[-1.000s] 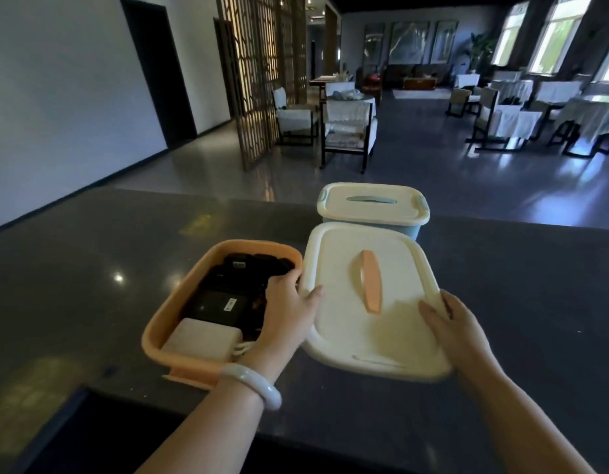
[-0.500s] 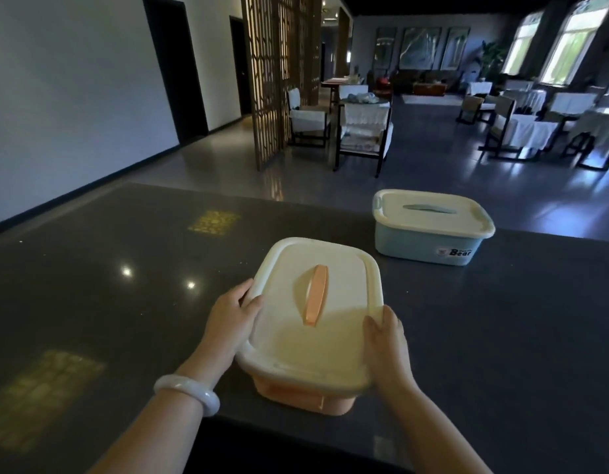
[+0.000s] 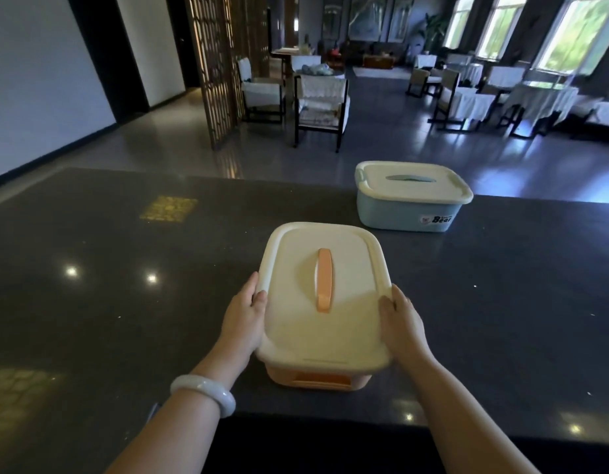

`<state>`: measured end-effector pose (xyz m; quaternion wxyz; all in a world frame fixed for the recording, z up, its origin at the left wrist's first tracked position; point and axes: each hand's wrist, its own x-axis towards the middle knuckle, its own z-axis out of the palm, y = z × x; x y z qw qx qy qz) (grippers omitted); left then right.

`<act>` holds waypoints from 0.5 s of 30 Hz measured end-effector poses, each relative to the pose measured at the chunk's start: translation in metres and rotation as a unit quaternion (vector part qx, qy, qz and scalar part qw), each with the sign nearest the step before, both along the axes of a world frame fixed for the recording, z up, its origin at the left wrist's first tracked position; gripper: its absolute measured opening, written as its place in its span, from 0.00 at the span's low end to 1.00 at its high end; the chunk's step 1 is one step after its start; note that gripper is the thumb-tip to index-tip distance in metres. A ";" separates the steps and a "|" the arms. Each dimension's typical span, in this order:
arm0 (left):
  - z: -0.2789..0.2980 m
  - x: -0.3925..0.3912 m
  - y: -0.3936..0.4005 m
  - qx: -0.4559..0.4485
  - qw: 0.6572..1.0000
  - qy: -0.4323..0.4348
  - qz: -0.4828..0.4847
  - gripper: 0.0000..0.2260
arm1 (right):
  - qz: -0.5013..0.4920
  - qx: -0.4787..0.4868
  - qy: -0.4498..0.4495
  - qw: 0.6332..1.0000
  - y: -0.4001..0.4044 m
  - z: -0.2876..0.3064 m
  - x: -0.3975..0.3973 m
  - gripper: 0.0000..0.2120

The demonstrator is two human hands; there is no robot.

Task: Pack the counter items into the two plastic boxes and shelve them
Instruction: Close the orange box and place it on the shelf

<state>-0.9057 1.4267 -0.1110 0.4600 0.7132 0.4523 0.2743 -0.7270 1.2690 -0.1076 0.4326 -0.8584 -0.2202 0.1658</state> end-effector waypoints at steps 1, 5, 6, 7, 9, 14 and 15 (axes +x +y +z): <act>0.000 0.000 0.000 -0.007 1.000 0.002 -0.006 0.21 | 0.002 -0.002 0.004 1.000 0.000 -0.001 0.000 0.11; 0.006 -0.001 -0.001 -0.027 0.998 0.034 -0.037 0.22 | 0.014 -0.006 0.051 0.999 -0.001 0.007 0.002 0.16; 0.009 -0.002 0.000 -0.023 0.998 0.048 -0.047 0.23 | 0.021 -0.018 0.063 0.998 -0.001 0.010 0.002 0.18; 0.013 -0.004 0.001 -0.005 0.996 0.063 -0.057 0.24 | 0.024 -0.037 0.065 0.997 -0.001 0.013 0.003 0.21; 0.022 -0.010 0.001 0.080 0.989 0.089 -0.086 0.26 | 0.020 -0.073 0.003 0.997 -0.005 0.020 0.003 0.29; 0.031 -0.027 -0.017 0.242 0.924 0.091 -0.284 0.29 | 0.214 -0.013 -0.227 0.950 -0.021 0.042 -0.033 0.31; 0.029 -0.029 -0.020 0.265 0.903 0.124 -0.315 0.29 | 0.270 -0.021 -0.233 0.934 -0.024 0.041 -0.040 0.33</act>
